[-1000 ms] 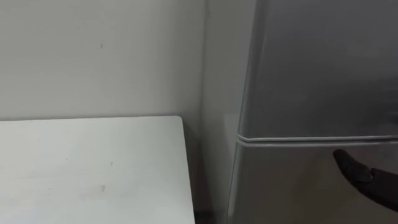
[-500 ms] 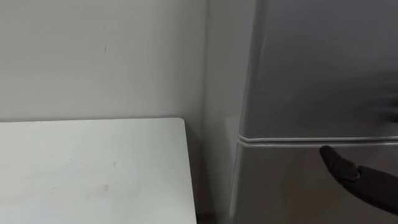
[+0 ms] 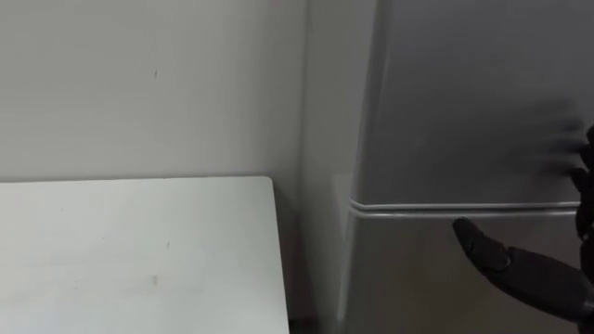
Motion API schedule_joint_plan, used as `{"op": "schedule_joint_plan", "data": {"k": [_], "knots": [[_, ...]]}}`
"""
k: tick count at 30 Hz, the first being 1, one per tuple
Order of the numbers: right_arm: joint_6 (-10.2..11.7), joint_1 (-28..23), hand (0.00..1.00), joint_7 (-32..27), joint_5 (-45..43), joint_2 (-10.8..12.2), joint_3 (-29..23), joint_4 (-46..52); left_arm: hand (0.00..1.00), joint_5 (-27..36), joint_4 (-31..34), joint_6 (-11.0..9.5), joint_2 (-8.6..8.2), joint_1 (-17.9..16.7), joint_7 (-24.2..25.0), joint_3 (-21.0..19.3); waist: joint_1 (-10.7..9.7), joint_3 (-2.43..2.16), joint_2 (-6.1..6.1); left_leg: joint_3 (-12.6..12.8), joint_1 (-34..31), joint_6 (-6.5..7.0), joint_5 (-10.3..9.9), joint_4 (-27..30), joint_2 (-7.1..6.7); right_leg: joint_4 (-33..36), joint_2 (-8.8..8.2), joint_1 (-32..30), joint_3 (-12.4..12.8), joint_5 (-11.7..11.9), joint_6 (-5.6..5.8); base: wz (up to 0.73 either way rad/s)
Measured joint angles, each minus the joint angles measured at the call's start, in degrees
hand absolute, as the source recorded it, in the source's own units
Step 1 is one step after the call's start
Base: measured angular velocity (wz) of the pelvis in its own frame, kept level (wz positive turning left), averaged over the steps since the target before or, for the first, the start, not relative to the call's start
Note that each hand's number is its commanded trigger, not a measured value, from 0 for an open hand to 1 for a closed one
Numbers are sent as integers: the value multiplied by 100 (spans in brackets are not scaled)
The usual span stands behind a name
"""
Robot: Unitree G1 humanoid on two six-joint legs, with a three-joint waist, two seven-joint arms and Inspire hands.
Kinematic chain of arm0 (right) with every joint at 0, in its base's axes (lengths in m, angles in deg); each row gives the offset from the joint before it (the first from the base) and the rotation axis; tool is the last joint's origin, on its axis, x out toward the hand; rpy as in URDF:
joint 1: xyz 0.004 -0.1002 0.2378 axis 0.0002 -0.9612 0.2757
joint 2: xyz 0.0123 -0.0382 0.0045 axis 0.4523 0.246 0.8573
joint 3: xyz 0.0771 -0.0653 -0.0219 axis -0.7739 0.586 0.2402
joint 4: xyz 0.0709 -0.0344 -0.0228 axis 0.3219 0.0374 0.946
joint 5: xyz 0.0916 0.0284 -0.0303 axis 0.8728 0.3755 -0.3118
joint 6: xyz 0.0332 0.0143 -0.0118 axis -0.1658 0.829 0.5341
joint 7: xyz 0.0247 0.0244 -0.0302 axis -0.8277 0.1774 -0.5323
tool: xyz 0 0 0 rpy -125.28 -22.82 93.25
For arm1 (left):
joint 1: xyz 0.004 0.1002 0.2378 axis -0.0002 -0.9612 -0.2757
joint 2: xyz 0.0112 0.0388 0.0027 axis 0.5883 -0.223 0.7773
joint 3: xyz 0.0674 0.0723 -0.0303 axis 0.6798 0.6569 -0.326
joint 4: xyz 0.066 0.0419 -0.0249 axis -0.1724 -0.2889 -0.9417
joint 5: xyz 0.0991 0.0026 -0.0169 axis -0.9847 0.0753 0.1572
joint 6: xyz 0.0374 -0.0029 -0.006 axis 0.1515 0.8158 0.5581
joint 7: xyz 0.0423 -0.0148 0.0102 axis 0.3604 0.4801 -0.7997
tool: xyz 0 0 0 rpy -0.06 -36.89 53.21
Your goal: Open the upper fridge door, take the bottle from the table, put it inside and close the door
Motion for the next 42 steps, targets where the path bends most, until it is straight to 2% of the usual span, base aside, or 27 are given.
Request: {"op": "schedule_joint_plan", "data": {"k": [9, 10, 14, 17, 20, 22, 24, 30, 37, 41, 42], "knots": [[0, 30, 0, 62, 12, -1, -28, 4, 0, 1, -35, 2, 1, -8, 5, -19, -10, -7, -2, -9, 3, -23, 14, 2, 24, -69, 32, 18, 3, 26, -27, 0], [0, 30, 0, 98, 58, -1, -75, 4, 0, 0, -50, 2, -7, -10, 9, -70, -14, -20, 17, -20, 6, -23, 14, 14, 24, -71, 34, 40, 0, 36, -24, 0], [-5, 30, 0, 263, 126, -2, -253, -15, 0, -2, -61, 3, -33, -14, 59, -291, -68, -11, -18, -80, 5, -22, 13, 37, 14, -97, 31, 94, -18, 54, -12, 9], [13, 131, 0, 348, 121, -89, -508, 5, 0, 2, -62, 0, 4, -35, 64, -426, -131, -25, -108, -136, -9, -22, 13, 47, 10, -101, 18, 109, -87, 50, -7, 12], [168, 312, 0, 194, 78, -327, -643, 15, 0, 0, -114, -19, 18, -71, 36, -503, -183, -40, -170, -194, -7, -22, 13, 46, 1, -105, -3, 150, -178, 41, -3, 14], [262, 337, 0, 97, -4, -416, -871, 73, 0, -1, -192, -20, 42, -79, 24, -562, -209, -60, -215, -256, 1, -22, 13, 36, -5, -207, -3, 237, -245, 40, 2, 18], [301, 321, 0, 83, -32, -449, -1176, 86, 0, -2, -191, -20, 34, -122, 27, -706, -246, -59, -248, -260, -2, -22, 11, 30, -1, -319, 16, 285, -251, 56, 20, 18], [325, 325, 0, -129, -213, -558, -2049, 90, 0, -27, -175, -4, 12, -203, 42, -873, -415, -56, -226, -259, -38, -22, 5, 28, 0, -354, 3, 285, -335, 72, 29, 5], [324, 323, 0, -473, -215, -656, -2458, 85, 0, -129, -71, 11, -38, -210, -58, -886, -566, -32, -170, -234, 1, -23, 5, 15, 3, -348, 0, 285, -331, 71, 30, -4], [314, 321, 0, -614, -196, -657, -2744, 22, 0, -112, 17, 24, -32, -231, -107, -1035, -625, -27, -200, -235, 3, -23, 2, -6, -4, -353, -4, 284, -320, 59, 38, 0], [311, 315, 0, -669, -184, -657, -2849, -68, 0, -109, 18, 24, -39, -235, -120, -1078, -636, -23, -250, -239, 6, -21, 1, -11, -8, -352, -6, 282, -326, 53, 44, 0]]}}
